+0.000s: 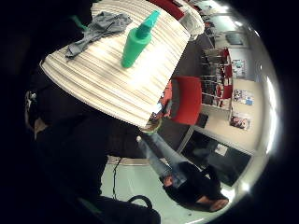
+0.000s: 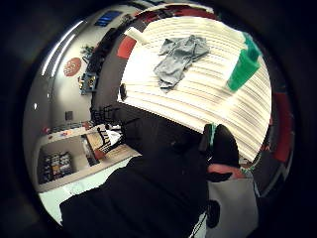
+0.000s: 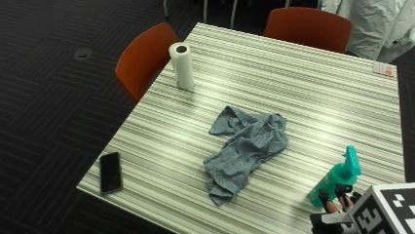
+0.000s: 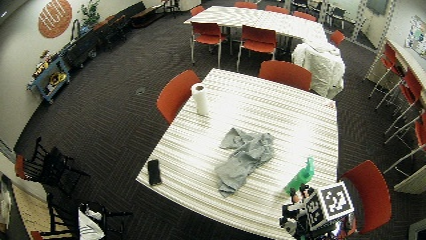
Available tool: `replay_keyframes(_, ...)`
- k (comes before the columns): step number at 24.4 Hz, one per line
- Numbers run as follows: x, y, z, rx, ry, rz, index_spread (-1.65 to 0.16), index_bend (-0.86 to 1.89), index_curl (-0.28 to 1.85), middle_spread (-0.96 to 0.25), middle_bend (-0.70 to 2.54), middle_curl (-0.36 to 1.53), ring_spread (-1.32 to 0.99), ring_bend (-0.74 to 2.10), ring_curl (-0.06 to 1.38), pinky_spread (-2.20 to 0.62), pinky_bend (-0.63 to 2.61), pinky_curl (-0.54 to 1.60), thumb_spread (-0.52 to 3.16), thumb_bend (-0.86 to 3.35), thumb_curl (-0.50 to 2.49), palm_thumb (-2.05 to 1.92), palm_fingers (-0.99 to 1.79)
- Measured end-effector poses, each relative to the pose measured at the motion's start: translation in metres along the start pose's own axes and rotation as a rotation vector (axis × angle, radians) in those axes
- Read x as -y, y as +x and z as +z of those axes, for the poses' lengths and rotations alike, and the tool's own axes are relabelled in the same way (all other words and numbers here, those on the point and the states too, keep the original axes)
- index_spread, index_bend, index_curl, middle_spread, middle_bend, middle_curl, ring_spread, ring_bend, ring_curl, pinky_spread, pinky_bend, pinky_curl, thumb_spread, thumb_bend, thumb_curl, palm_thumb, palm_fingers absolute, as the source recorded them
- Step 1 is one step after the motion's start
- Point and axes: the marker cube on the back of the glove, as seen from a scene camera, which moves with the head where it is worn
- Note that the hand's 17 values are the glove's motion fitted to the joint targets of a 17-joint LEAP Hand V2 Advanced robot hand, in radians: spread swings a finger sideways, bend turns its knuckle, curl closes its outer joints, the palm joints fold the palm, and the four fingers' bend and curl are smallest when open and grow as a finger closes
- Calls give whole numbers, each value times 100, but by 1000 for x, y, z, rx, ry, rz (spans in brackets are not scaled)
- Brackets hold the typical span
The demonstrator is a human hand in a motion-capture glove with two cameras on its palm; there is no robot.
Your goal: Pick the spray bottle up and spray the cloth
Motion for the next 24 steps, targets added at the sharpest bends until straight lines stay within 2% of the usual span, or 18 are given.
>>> replay_keyframes(10,20,-39,2,20,30,-88,-29,18,17,2,15,8,9,37,16,10,58,25,73,39,24,68,34)
replay_keyframes(16,11,-22,-1,8,19,-54,-31,18,21,2,16,12,10,38,19,11,59,29,86,35,29,71,32)
replay_keyframes(24,25,-53,3,69,36,-132,-32,17,25,2,16,15,11,39,22,12,59,32,94,29,34,74,30)
